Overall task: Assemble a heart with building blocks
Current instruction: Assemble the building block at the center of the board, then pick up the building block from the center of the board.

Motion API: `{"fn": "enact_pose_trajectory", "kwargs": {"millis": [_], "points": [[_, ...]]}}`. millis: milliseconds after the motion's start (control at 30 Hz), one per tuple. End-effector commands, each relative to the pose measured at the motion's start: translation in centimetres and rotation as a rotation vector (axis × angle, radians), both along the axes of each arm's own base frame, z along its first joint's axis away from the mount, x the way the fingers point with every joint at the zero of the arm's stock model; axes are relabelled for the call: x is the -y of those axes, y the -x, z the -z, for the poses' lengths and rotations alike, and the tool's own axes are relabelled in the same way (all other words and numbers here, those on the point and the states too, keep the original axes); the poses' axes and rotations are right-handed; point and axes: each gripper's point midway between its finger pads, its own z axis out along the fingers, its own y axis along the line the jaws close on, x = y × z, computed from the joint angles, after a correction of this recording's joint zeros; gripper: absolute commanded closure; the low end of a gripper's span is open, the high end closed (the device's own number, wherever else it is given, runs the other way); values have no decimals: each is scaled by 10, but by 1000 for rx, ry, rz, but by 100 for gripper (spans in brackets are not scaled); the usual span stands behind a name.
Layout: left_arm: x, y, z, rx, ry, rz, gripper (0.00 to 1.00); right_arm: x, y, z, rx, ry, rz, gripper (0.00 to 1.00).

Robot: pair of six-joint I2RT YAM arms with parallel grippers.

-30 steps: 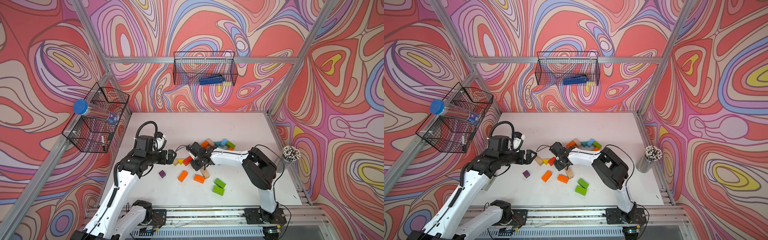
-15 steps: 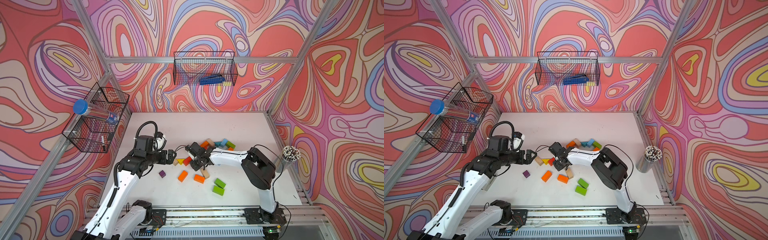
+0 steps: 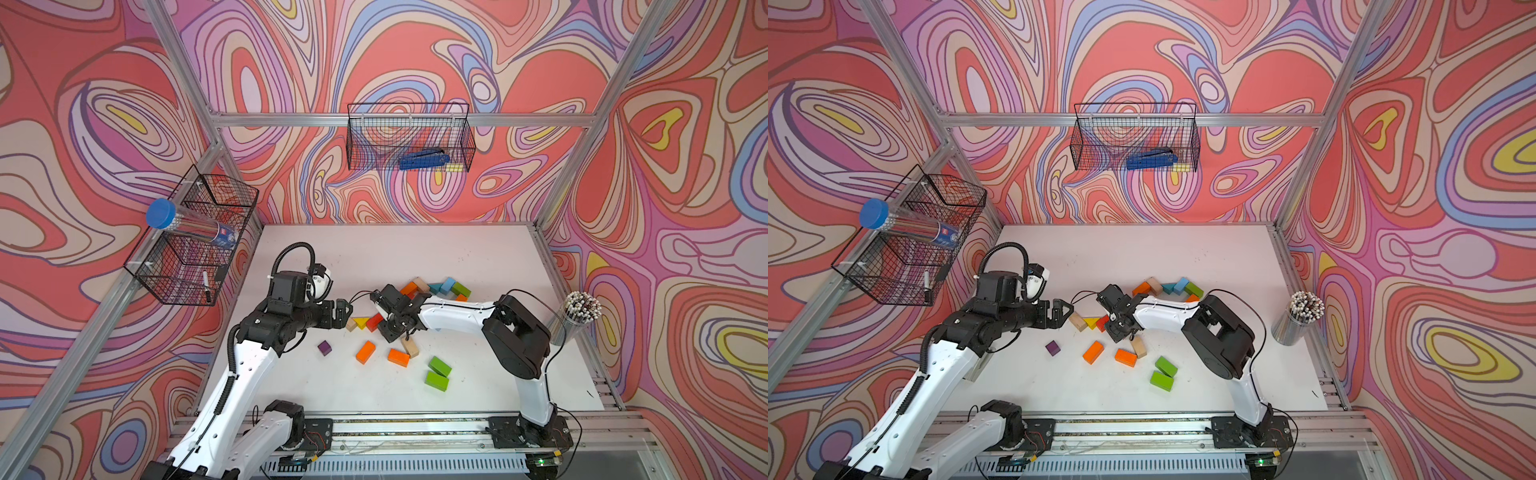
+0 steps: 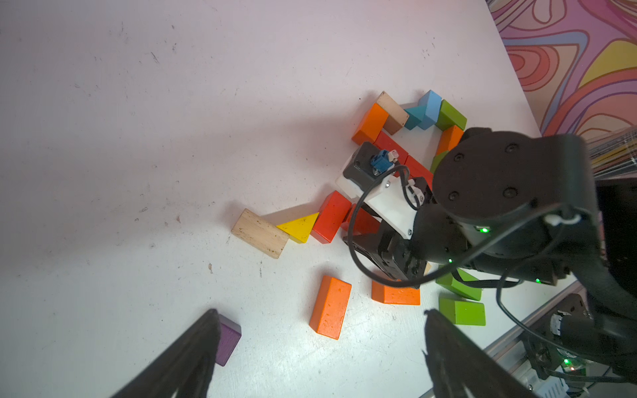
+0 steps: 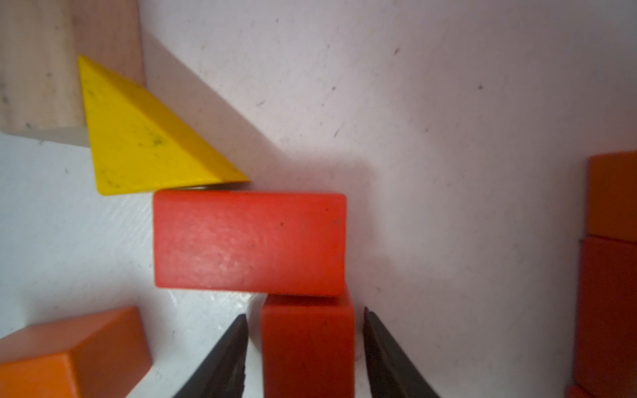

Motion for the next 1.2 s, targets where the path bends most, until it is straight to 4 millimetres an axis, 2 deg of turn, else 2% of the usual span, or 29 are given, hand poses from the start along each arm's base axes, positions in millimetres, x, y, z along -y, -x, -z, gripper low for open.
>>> {"fn": "enact_pose_trajectory", "kwargs": {"millis": [0, 267, 367, 400, 533, 733, 833, 900, 1067, 1167], "points": [[0, 11, 6, -29, -21, 2, 7, -3, 4, -12, -2, -32, 6, 40], [9, 30, 28, -122, -90, -6, 8, 8, 20, -46, 11, -109, 1, 29], [13, 36, 40, -168, -113, -17, 9, 16, 26, -55, 16, -135, 9, 27], [14, 37, 45, -187, -122, -23, 9, 18, 28, -65, 26, -158, 13, 27], [25, 45, 65, -252, -171, -8, 10, 30, 35, -73, 27, -202, 36, 27], [38, 46, 103, -372, -186, -2, 14, 44, 46, -76, 15, -253, 65, 27], [46, 45, 120, -425, -186, 11, 20, 52, 48, -75, 15, -267, 81, 28], [52, 47, 131, -456, -199, 31, 21, 56, 49, -74, 17, -272, 89, 28], [62, 47, 152, -476, -272, 65, 22, 64, 48, -74, 27, -270, 100, 29], [62, 43, 163, -475, -312, 65, 27, 66, 47, -75, 34, -269, 100, 30]]}}
